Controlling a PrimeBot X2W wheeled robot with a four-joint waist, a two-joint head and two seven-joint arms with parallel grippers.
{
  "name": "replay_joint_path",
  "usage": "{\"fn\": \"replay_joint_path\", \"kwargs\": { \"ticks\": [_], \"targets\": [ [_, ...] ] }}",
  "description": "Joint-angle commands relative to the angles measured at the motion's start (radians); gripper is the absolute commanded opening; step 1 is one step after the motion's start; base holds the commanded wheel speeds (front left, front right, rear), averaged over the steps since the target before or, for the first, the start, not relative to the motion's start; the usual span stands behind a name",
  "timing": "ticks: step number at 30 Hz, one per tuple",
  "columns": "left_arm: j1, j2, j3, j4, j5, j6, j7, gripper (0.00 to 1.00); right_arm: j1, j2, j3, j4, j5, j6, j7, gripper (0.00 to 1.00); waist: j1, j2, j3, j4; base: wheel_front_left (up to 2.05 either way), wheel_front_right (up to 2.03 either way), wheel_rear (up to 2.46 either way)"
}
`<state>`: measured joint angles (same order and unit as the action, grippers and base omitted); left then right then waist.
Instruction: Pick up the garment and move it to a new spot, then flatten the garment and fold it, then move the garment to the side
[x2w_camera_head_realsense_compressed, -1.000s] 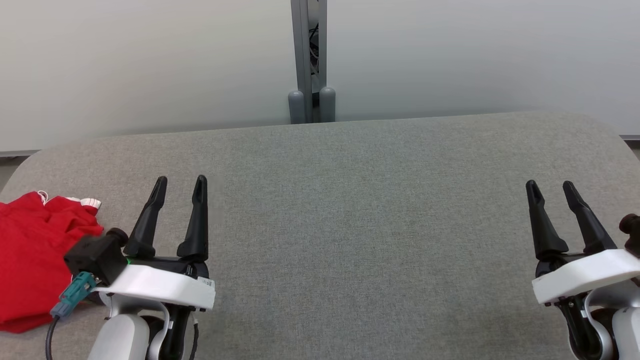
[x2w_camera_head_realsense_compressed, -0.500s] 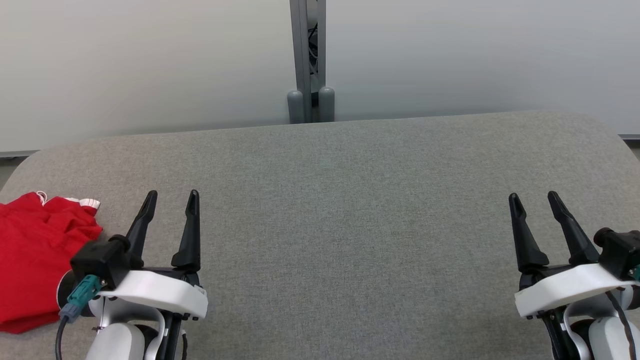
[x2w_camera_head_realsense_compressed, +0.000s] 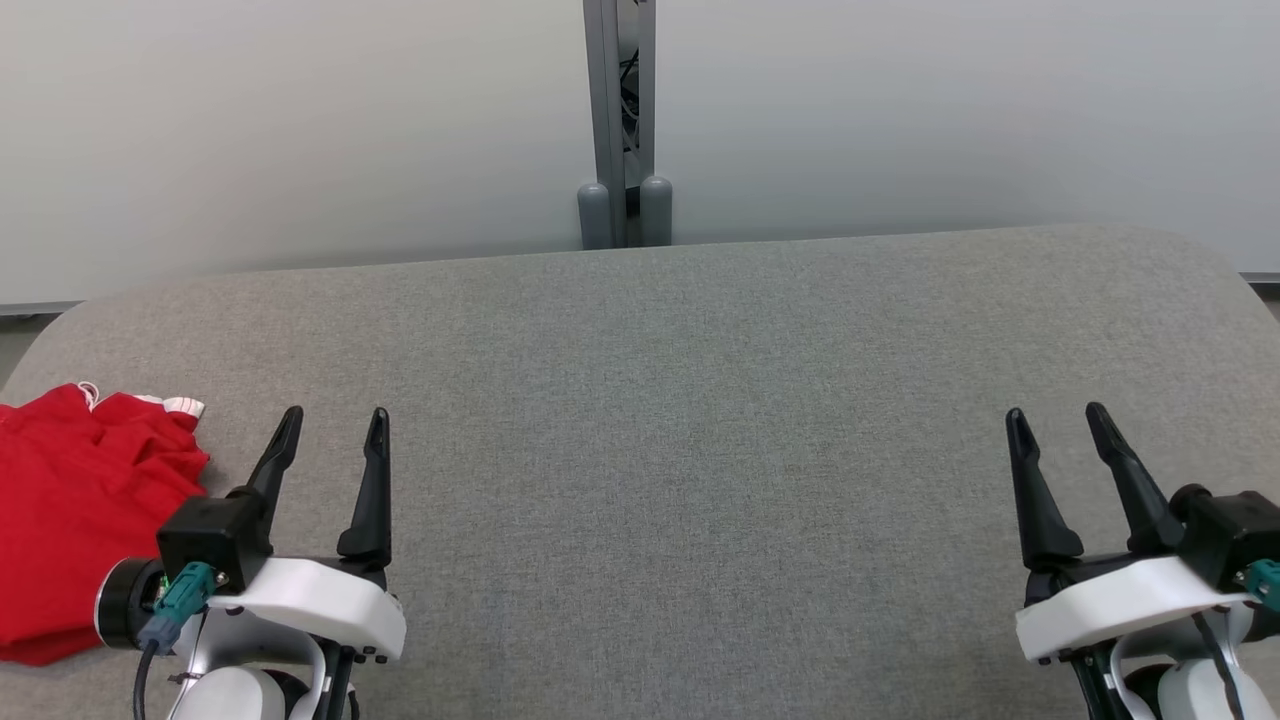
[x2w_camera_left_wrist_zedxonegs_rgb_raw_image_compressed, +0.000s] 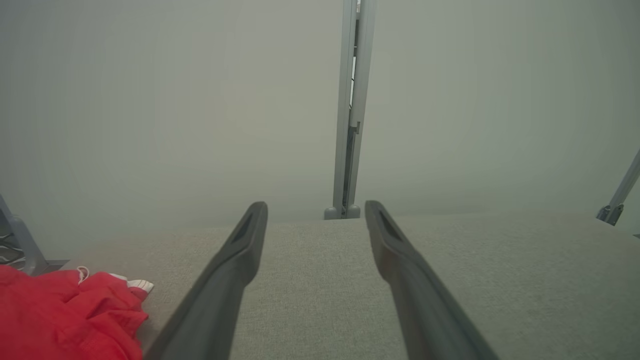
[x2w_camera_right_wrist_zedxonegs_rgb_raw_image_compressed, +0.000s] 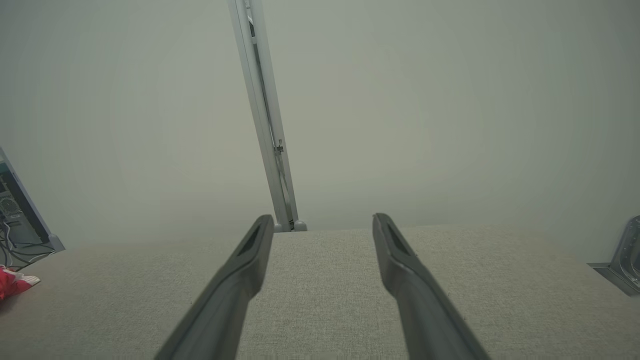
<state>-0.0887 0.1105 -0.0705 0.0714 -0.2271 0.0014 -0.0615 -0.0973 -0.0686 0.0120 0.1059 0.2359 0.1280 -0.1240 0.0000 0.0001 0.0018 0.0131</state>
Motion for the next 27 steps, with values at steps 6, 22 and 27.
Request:
{"fn": "replay_joint_path", "kwargs": {
  "ticks": [6,22,27],
  "targets": [
    [0.002,-0.006,0.016,-0.008,0.028,0.007,0.038,1.00,0.018,0.004,0.005,-0.011,-0.035,0.004,-0.014,1.00,0.0000,-0.0001,0.000,0.002,0.00,0.00,0.00],
    [0.010,-0.010,0.029,-0.015,0.085,0.015,0.092,1.00,0.034,0.016,0.007,-0.021,-0.106,0.004,-0.011,1.00,0.0000,-0.0001,0.006,0.004,0.00,0.00,0.00],
    [0.013,-0.010,0.027,-0.014,0.087,0.019,0.092,1.00,0.039,0.016,0.000,-0.020,-0.095,0.004,-0.007,1.00,0.0000,-0.0001,0.007,0.003,0.00,0.00,0.00]
  ]
}}
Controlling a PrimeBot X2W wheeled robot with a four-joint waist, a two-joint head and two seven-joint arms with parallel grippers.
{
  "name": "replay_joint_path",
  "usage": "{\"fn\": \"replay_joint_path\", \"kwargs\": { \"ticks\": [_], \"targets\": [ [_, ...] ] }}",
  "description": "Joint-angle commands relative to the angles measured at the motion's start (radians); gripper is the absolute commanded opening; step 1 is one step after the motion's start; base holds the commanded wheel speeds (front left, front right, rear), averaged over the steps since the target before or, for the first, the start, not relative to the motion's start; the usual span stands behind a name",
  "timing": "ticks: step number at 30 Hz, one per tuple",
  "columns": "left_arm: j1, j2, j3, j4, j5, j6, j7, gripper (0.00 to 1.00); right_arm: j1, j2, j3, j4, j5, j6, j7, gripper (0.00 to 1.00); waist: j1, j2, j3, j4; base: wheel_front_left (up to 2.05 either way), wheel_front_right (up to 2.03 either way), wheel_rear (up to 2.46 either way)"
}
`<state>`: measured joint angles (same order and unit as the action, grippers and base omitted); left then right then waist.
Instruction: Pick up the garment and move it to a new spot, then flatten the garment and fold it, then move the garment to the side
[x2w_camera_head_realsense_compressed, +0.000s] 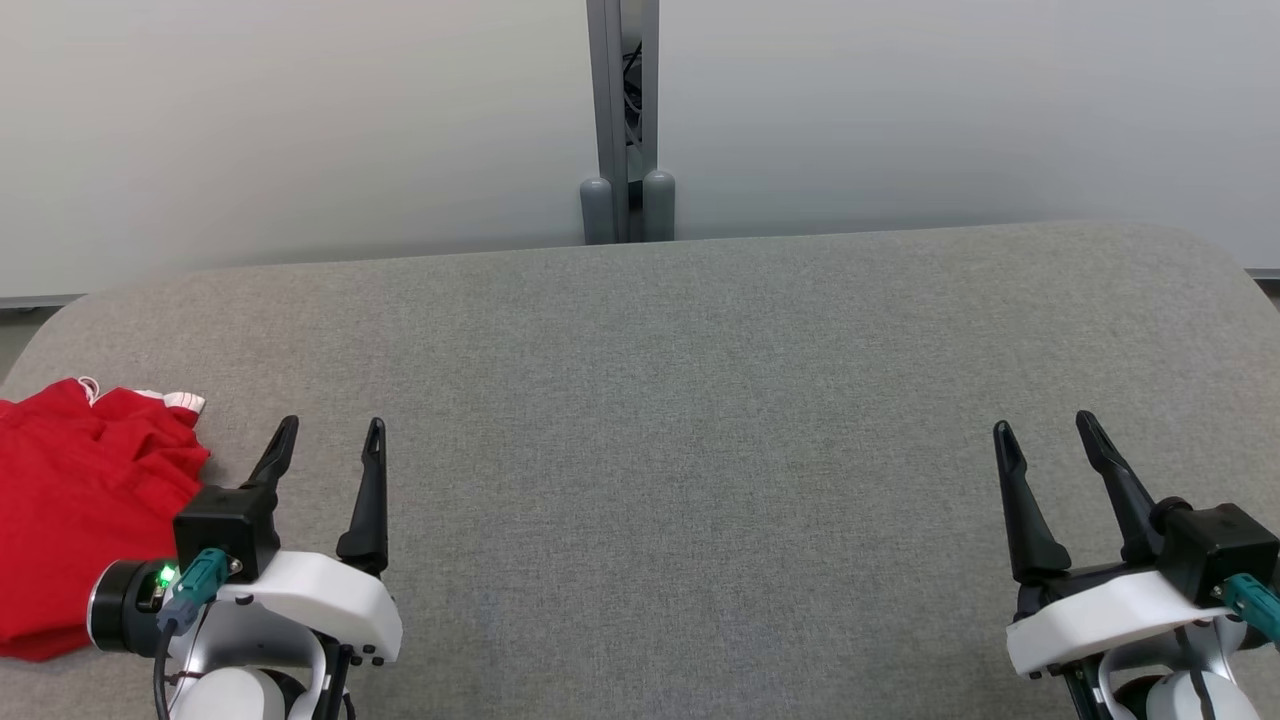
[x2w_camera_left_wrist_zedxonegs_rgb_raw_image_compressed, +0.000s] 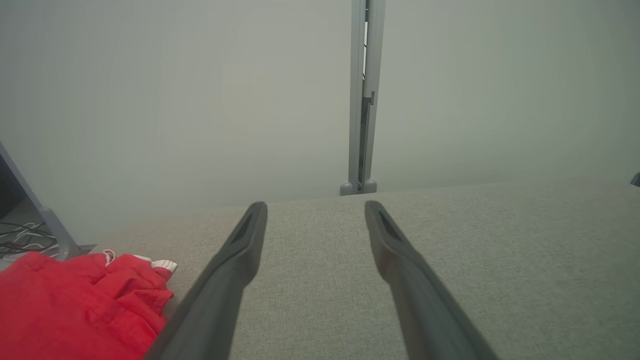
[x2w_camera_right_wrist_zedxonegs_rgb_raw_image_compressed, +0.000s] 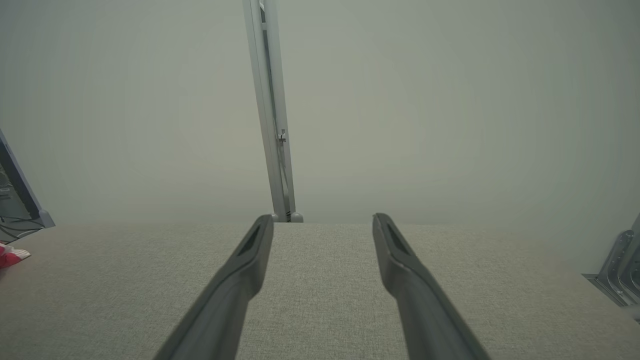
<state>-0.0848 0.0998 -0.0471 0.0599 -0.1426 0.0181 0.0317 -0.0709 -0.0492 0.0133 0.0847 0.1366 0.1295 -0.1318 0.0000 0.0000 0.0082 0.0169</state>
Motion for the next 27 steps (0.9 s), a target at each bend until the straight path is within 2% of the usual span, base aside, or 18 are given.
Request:
{"fn": "replay_joint_path", "kwargs": {
  "ticks": [1,21,27],
  "targets": [
    [0.009,0.000,0.003,-0.002,-0.001,0.002,0.000,1.00,0.012,-0.003,-0.001,0.001,0.008,0.002,0.003,1.00,0.0000,0.0000,0.002,-0.001,0.00,0.00,0.00],
    [-0.009,0.009,-0.008,0.009,-0.024,0.017,-0.010,1.00,0.004,-0.003,-0.009,0.002,0.040,0.002,0.015,1.00,0.0000,0.0000,0.012,0.003,0.00,0.00,0.00],
    [-0.028,0.006,-0.014,0.011,-0.031,0.017,-0.016,1.00,0.007,-0.003,-0.020,-0.010,0.029,0.002,0.015,1.00,0.0000,0.0000,0.016,0.049,0.00,0.00,0.00]
  ]
}}
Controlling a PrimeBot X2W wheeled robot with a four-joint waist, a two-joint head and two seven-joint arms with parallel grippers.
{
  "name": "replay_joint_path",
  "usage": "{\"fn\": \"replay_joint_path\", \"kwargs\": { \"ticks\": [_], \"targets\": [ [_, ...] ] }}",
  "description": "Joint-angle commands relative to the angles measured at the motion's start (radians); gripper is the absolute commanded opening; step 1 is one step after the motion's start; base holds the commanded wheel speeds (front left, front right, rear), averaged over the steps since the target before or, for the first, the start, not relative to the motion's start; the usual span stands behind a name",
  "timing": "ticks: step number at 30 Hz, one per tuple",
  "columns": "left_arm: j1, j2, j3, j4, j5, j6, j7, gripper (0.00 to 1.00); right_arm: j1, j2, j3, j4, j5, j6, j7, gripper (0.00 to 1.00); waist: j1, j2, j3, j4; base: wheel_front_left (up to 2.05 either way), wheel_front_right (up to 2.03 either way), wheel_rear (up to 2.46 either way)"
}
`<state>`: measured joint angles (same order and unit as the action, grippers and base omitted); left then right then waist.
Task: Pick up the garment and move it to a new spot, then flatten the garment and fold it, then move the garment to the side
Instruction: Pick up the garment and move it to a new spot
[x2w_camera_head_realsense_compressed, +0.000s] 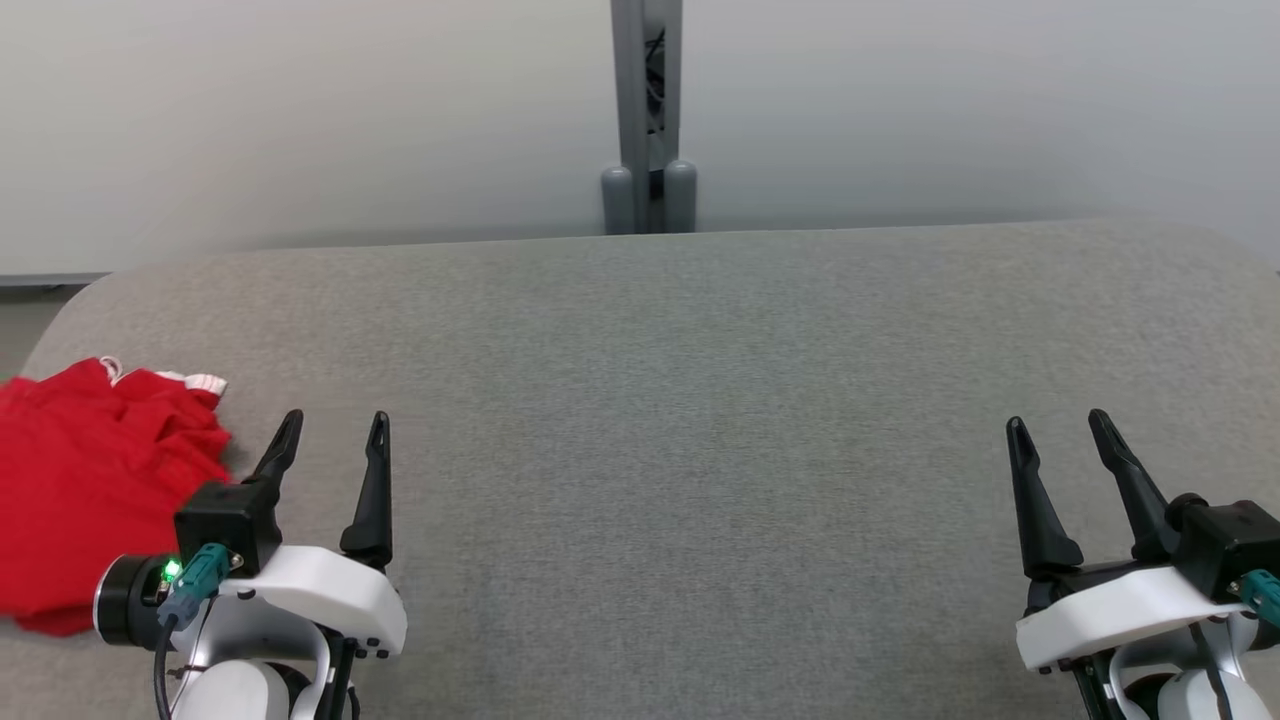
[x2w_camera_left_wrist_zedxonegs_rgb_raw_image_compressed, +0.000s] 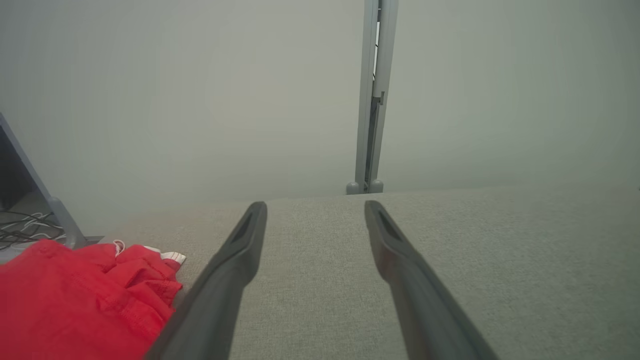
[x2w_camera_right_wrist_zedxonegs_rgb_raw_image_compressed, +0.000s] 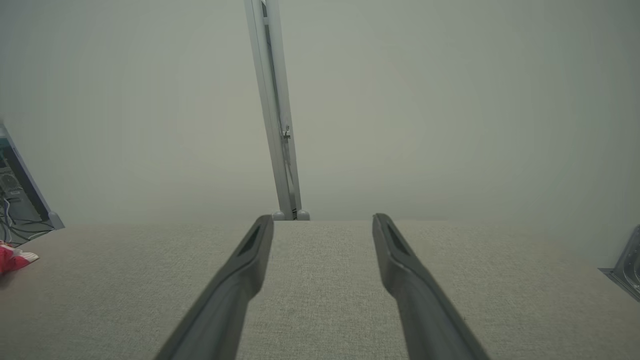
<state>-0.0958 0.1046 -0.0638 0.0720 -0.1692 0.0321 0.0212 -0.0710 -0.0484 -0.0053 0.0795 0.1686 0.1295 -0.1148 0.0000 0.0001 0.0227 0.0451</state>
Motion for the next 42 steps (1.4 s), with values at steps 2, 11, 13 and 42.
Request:
{"fn": "replay_joint_path", "kwargs": {
  "ticks": [2,11,13,42],
  "targets": [
    [-0.018,-0.001,0.002,0.000,-0.009,0.005,-0.009,1.00,0.004,-0.004,0.000,-0.009,-0.008,0.002,0.001,1.00,0.0000,-0.0001,0.003,0.053,0.00,0.00,0.00],
    [-0.038,-0.006,-0.006,0.019,-0.027,0.001,-0.032,1.00,-0.001,-0.004,0.012,-0.014,-0.015,0.002,0.012,1.00,0.0000,-0.0001,0.003,0.237,0.00,0.00,0.00],
    [-0.039,-0.005,-0.010,0.026,-0.029,0.000,-0.035,1.00,0.000,-0.004,0.013,-0.010,-0.016,0.002,0.010,1.00,0.0000,-0.0001,0.000,0.286,0.00,0.00,0.00],
    [-0.001,-0.001,-0.009,0.031,-0.075,0.031,-0.057,1.00,-0.017,-0.005,0.047,0.031,0.000,0.002,-0.009,1.00,0.0000,-0.0001,-0.022,0.479,0.00,0.00,0.00]
  ]
}}
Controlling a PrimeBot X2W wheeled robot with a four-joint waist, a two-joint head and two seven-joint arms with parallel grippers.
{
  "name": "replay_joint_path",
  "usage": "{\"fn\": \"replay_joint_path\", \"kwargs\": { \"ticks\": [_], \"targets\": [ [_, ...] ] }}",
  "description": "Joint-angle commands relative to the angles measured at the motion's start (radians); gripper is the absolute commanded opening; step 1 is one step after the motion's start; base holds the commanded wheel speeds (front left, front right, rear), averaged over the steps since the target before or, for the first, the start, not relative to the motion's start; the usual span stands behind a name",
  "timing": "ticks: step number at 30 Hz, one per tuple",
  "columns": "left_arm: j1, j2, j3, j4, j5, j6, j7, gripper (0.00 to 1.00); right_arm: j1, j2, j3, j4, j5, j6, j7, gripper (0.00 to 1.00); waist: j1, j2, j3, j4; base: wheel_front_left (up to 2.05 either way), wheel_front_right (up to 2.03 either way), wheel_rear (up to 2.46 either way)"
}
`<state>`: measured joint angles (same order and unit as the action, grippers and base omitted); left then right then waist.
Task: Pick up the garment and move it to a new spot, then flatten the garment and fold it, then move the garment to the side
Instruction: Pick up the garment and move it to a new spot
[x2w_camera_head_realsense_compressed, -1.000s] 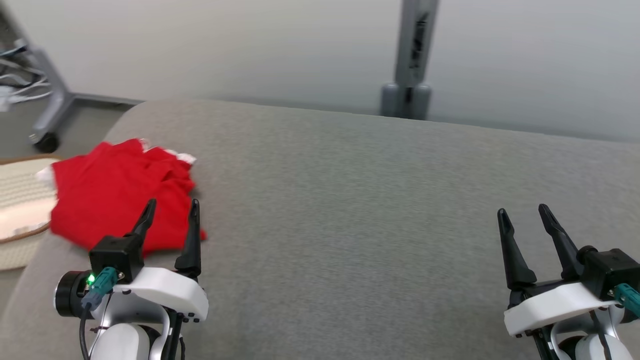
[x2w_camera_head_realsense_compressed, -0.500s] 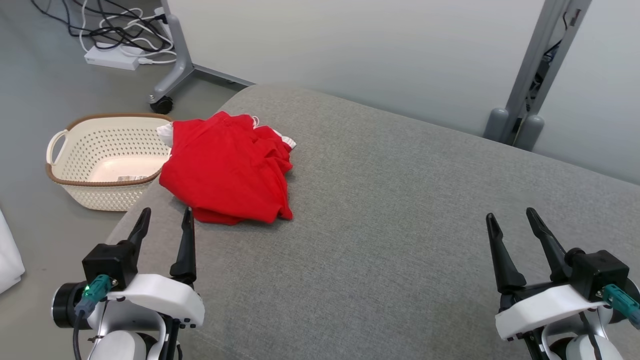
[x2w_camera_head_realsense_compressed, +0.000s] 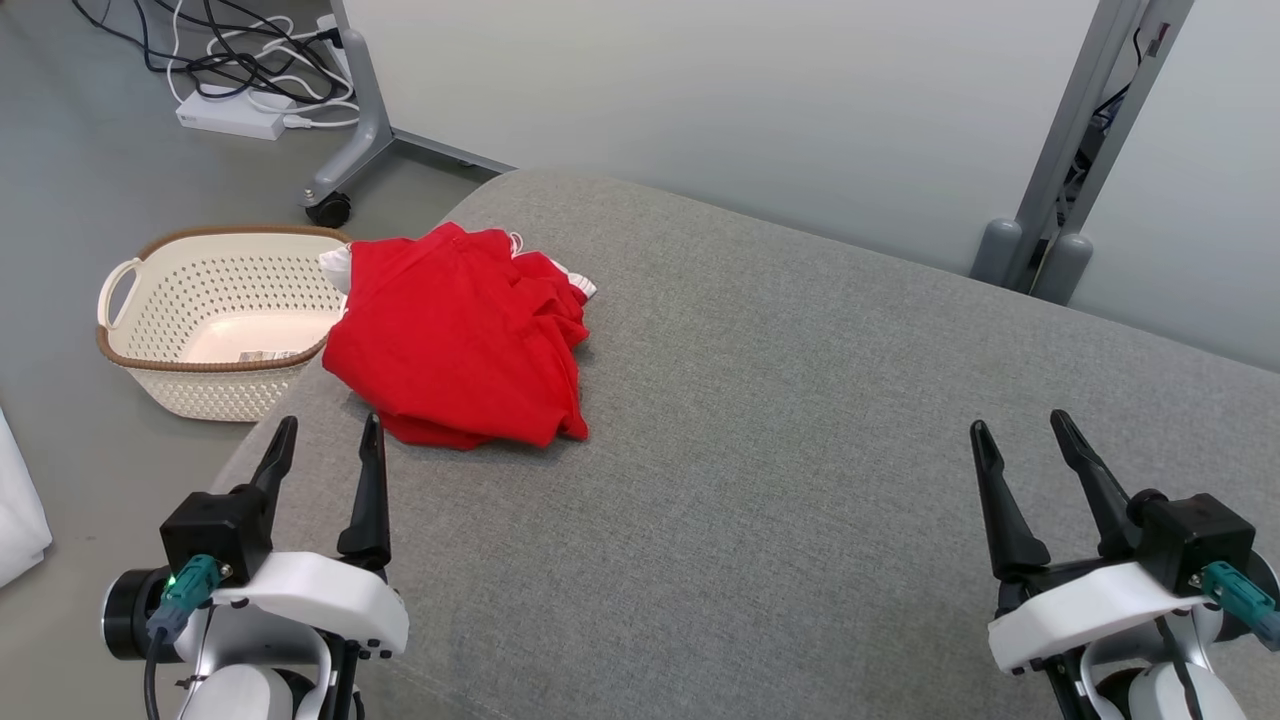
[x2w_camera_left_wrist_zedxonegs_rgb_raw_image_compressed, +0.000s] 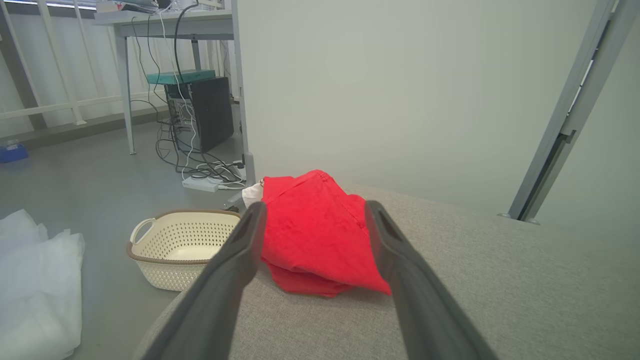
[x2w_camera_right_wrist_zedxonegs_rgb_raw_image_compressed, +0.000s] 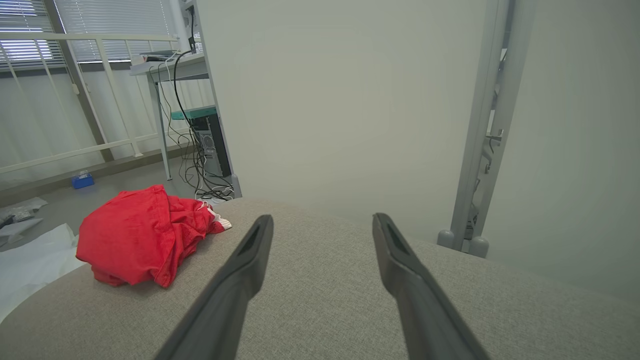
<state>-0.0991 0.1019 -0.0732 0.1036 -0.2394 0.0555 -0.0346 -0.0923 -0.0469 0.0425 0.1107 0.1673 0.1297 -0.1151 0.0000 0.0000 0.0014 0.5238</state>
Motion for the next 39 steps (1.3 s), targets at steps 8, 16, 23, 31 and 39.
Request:
{"fn": "replay_joint_path", "kwargs": {
  "ticks": [8,16,23,31,39],
  "targets": [
    [-0.020,0.004,-0.003,-0.013,-0.009,0.011,0.000,1.00,0.000,-0.006,-0.005,-0.003,0.005,0.002,-0.012,1.00,0.0000,0.0000,0.003,0.001,0.00,0.00,0.00],
    [-0.118,0.005,-0.007,-0.068,-0.013,0.014,0.016,1.00,-0.004,-0.007,-0.016,-0.015,0.006,0.002,-0.011,1.00,0.0000,0.0000,0.015,0.002,0.00,0.00,0.00],
    [-0.364,0.041,0.000,-0.071,-0.052,-0.030,0.116,1.00,-0.025,-0.007,-0.007,-0.045,0.008,0.002,-0.002,1.00,0.0000,0.0000,0.080,-0.057,0.00,0.00,0.00],
    [-0.648,0.119,-0.002,0.229,-0.108,-0.092,0.340,1.00,-0.064,-0.007,0.017,-0.081,-0.020,0.002,0.019,1.00,0.0000,0.0000,0.204,-0.183,0.00,0.00,0.00],
    [-0.780,0.200,0.041,0.557,-0.137,-0.097,0.432,1.00,-0.114,-0.015,0.037,-0.104,-0.036,0.002,0.032,1.00,0.0000,0.0000,0.324,-0.271,0.00,0.00,0.00]
  ]
}}
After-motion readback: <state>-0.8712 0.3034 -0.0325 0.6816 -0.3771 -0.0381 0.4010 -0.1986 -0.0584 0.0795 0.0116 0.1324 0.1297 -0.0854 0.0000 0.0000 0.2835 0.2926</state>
